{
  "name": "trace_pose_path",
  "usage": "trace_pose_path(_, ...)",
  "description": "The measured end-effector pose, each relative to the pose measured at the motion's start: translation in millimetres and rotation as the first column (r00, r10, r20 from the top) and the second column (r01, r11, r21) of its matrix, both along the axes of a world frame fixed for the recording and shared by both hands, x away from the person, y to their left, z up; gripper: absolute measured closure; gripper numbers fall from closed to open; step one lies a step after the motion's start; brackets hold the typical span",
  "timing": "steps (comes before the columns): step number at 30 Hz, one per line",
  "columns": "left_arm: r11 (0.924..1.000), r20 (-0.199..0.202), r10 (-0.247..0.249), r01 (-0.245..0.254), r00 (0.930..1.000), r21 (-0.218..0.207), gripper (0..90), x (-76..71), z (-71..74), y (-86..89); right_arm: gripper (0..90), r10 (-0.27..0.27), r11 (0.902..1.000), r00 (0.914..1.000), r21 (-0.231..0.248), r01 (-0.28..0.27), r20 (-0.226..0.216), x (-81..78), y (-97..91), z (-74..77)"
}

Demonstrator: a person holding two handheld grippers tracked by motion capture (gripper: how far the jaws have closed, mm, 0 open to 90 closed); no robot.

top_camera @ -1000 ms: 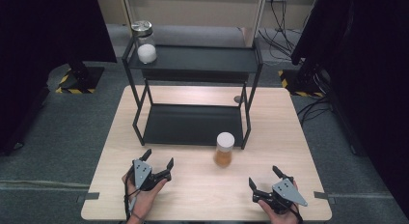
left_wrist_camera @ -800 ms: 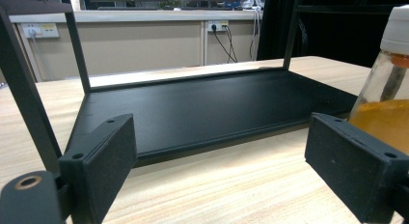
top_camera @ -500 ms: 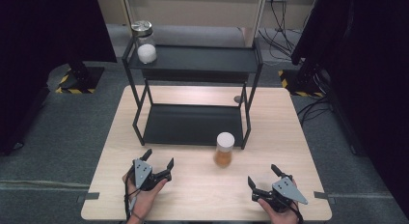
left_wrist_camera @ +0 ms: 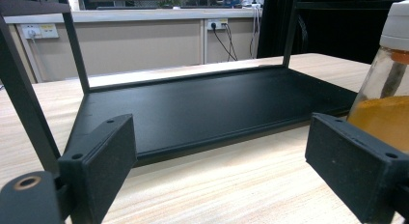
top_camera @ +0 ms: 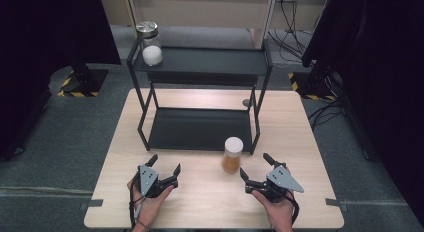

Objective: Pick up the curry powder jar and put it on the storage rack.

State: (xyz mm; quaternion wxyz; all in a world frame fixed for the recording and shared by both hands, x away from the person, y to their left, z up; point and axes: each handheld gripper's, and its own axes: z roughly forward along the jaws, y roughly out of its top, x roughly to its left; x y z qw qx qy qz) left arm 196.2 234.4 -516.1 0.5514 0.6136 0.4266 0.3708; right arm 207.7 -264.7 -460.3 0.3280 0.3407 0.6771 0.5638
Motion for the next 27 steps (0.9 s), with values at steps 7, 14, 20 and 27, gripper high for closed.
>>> trace_pose_path(7,1.0,-0.007,-0.003,0.003,1.0,0.0,10.1,0.8,1.0,0.1,7.6,0.031,0.9995,0.9995,-0.008,-0.031,-0.006,17.6,10.0,7.0)
trace_pose_path(14,1.0,-0.011,-0.004,0.004,0.9999,0.003,10.1,1.4,1.9,0.7,11.5,0.057,0.9982,0.9983,-0.015,-0.057,-0.014,31.6,18.6,9.5)
trace_pose_path(20,1.0,-0.014,-0.005,0.005,0.9999,-0.001,10.2,1.8,2.1,0.9,16.5,0.076,0.9963,0.9969,-0.038,-0.077,-0.019,44.2,26.1,11.4)
trace_pose_path(27,1.0,-0.018,-0.007,0.007,0.9998,0.002,10.2,2.5,2.8,0.7,22.6,0.078,0.9959,0.9965,-0.044,-0.08,-0.028,52.8,28.8,10.0)
